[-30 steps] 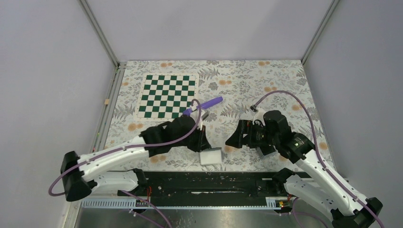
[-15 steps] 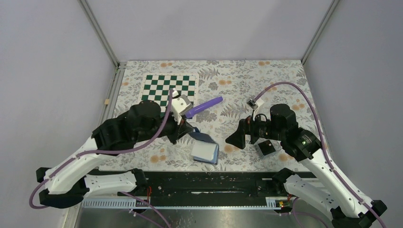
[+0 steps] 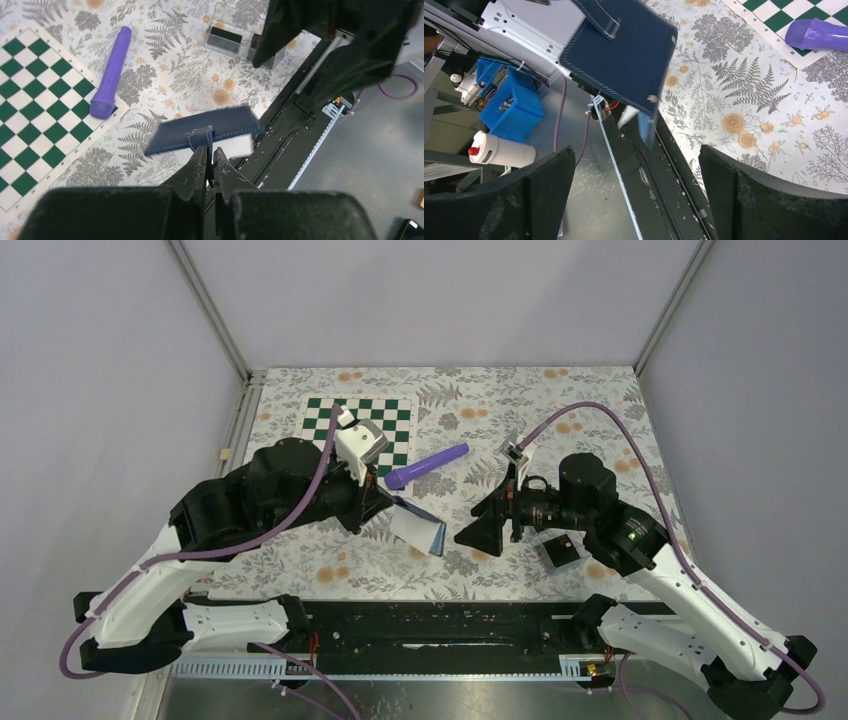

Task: Put the credit cards into the card holder
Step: Open the card holder.

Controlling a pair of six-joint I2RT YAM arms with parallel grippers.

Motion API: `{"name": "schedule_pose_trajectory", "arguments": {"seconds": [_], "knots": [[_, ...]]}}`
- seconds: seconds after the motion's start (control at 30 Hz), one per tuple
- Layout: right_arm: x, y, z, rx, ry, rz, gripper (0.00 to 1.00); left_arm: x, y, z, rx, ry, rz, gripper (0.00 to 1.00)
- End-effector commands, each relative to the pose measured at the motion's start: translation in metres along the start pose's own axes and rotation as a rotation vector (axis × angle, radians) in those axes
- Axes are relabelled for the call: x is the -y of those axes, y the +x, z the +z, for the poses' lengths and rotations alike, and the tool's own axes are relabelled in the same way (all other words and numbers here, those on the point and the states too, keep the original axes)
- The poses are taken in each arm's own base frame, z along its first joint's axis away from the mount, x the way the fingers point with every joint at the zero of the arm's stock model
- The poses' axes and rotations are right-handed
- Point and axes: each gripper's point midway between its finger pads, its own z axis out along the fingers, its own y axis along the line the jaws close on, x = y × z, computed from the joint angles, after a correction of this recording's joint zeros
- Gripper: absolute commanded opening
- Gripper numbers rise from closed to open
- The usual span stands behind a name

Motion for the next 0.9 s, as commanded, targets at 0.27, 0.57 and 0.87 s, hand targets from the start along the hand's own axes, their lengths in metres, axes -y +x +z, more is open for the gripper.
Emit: {"name": "schedule_pose_trajectory", "arguments": {"seconds": [0.27, 0.57, 0.87], "knots": [[-0.008, -0.035, 0.008, 0.055, 0.128, -0.031, 0.99, -0.007, -0.013, 0.006, 0.016, -0.086, -0.144, 0.0], [-0.026, -0.035, 0.022, 0.035, 0.104, -0.098, 0.99, -0.004, 0.0, 0.016, -0.05, -0.099, -0.221, 0.0], [-0.022, -0.021, 0.044, -0.02, 0.177, -0.194, 0.94, 0.01, -0.001, 0.028, -0.084, -0.046, -0.268, 0.0]]}}
